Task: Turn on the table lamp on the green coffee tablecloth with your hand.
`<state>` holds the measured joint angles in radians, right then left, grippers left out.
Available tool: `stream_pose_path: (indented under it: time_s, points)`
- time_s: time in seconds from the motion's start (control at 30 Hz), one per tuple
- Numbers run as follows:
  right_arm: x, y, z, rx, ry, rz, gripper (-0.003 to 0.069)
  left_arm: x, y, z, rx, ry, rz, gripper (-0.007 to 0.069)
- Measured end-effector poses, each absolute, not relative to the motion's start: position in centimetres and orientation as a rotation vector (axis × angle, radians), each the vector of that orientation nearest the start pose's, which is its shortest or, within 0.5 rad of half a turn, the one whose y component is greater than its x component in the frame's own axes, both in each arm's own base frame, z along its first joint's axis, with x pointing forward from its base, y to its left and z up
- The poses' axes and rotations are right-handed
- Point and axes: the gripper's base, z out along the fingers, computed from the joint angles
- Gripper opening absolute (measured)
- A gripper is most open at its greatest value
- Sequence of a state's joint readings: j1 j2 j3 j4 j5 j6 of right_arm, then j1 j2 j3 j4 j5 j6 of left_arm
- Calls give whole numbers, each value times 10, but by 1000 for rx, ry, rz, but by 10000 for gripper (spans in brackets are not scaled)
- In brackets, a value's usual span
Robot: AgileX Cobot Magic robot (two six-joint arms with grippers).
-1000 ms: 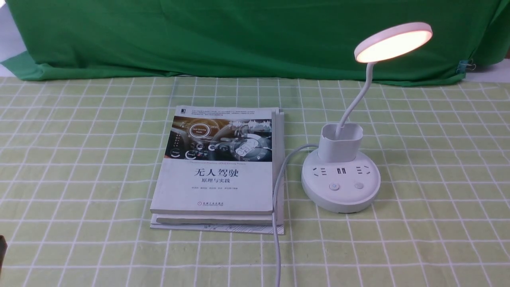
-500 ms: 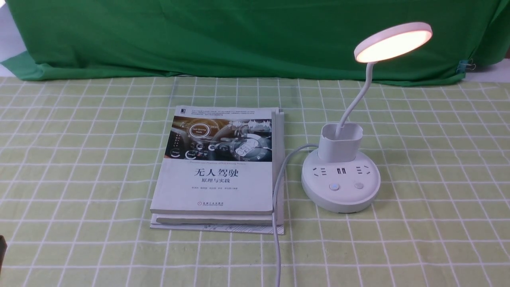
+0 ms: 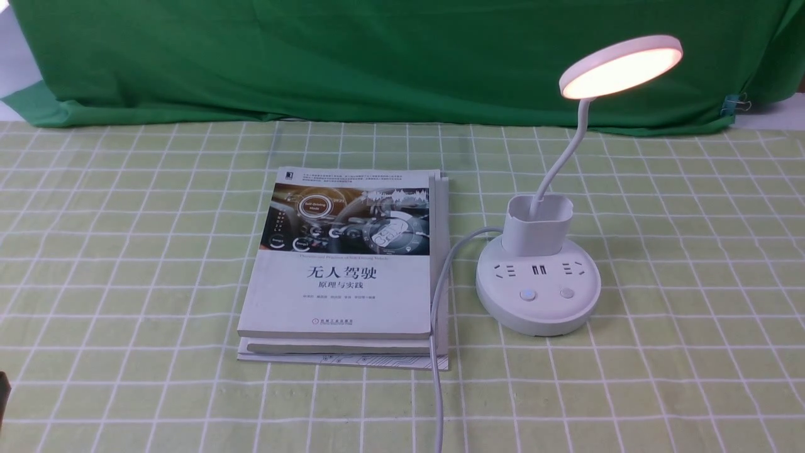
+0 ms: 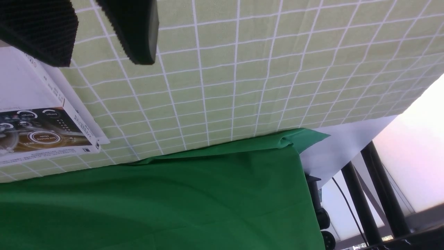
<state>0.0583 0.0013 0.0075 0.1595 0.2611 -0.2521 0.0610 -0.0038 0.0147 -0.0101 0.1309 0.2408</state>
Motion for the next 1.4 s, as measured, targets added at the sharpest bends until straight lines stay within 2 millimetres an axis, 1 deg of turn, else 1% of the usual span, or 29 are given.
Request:
stream_pose_path:
  time_s: [0.4, 0.7, 1.4]
  points:
    - [55, 7, 187, -167, 1742, 6, 62, 57, 3, 197, 139, 1624, 223, 242]
    - [55, 7, 187, -167, 1742, 6, 87, 57, 3, 197, 139, 1624, 223, 242]
    - [55, 7, 187, -167, 1742, 6, 108, 57, 3, 197, 139, 1624, 223, 242]
